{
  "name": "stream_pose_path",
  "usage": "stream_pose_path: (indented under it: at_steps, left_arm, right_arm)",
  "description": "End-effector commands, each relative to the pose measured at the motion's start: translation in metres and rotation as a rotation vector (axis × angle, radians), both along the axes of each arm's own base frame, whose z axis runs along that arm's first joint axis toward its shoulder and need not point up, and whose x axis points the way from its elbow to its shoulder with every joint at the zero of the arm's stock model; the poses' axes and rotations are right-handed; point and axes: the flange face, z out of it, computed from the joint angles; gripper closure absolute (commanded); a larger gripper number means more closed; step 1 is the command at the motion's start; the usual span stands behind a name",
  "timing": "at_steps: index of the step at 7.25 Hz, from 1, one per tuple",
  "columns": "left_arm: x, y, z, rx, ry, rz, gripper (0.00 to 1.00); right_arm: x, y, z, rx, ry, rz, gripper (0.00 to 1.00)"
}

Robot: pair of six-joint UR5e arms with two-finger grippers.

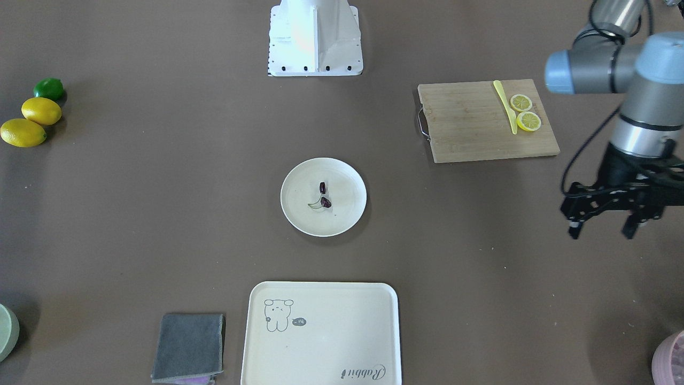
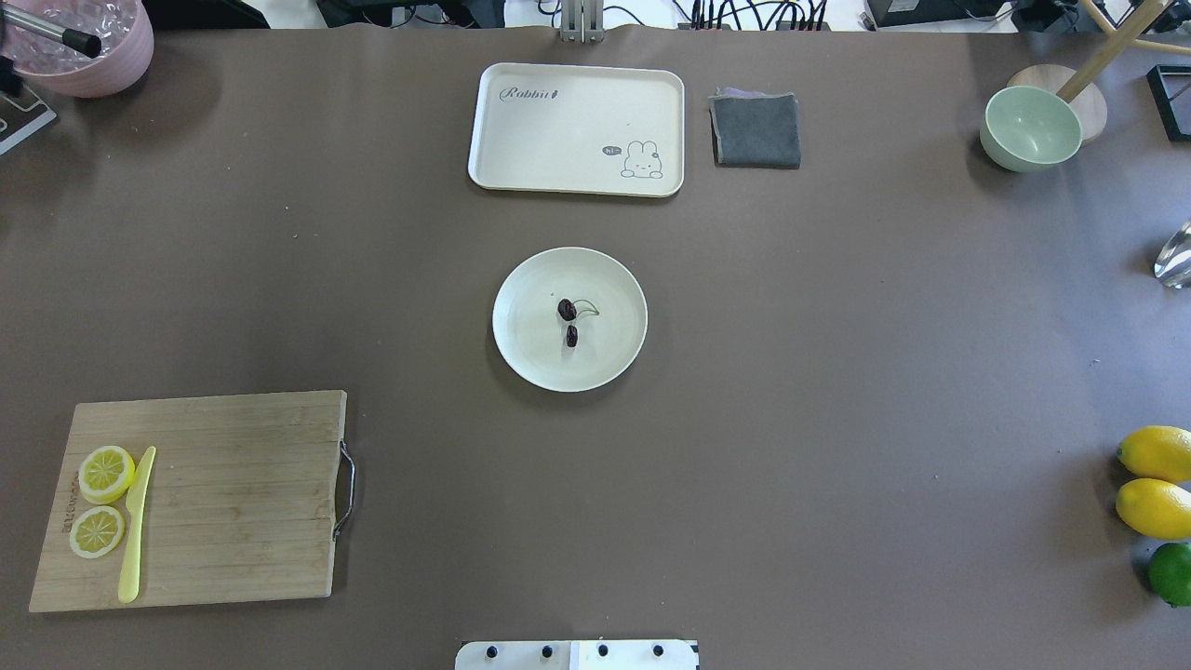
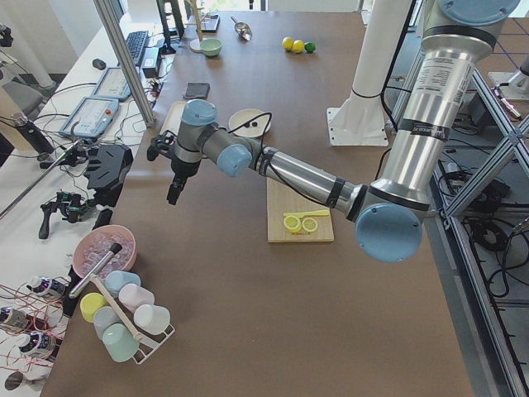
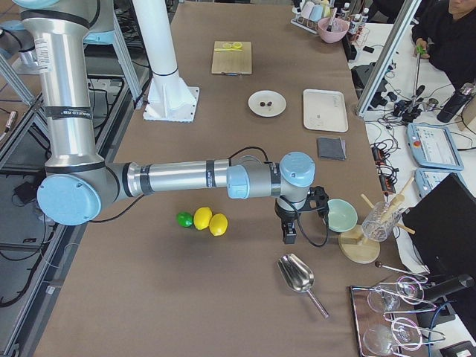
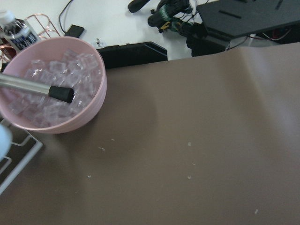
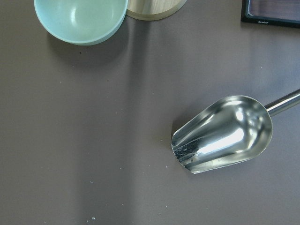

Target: Place red cherry on plate

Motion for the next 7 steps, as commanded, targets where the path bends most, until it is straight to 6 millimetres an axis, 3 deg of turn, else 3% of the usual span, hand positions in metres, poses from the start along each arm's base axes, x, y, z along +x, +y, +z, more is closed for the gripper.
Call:
stream_pose_path:
  at_steps: [1,2,4,7]
  left_arm:
    - [-0.113,0.021,0.071,-0.145,0.086,0.064,0.02]
    - [-0.124,0.031,0.095,-0.185,0.139,0.053,0.02]
    - [-0.124,0.043,0.122,-0.225,0.137,0.049,0.02]
    - [-0.123,0.050,0.131,-0.230,0.137,0.048,0.02]
  right_arm:
    - [0.002,0.002,0.003,-0.008,-0.004,0.004,0.00]
    - [0.002,0.003,0.003,-0.009,-0.004,0.005,0.00]
    - [0.000,0.003,0.000,-0.012,-0.026,0.008,0.00]
    - [0.000,0.003,0.002,-0.015,-0.026,0.008,0.00]
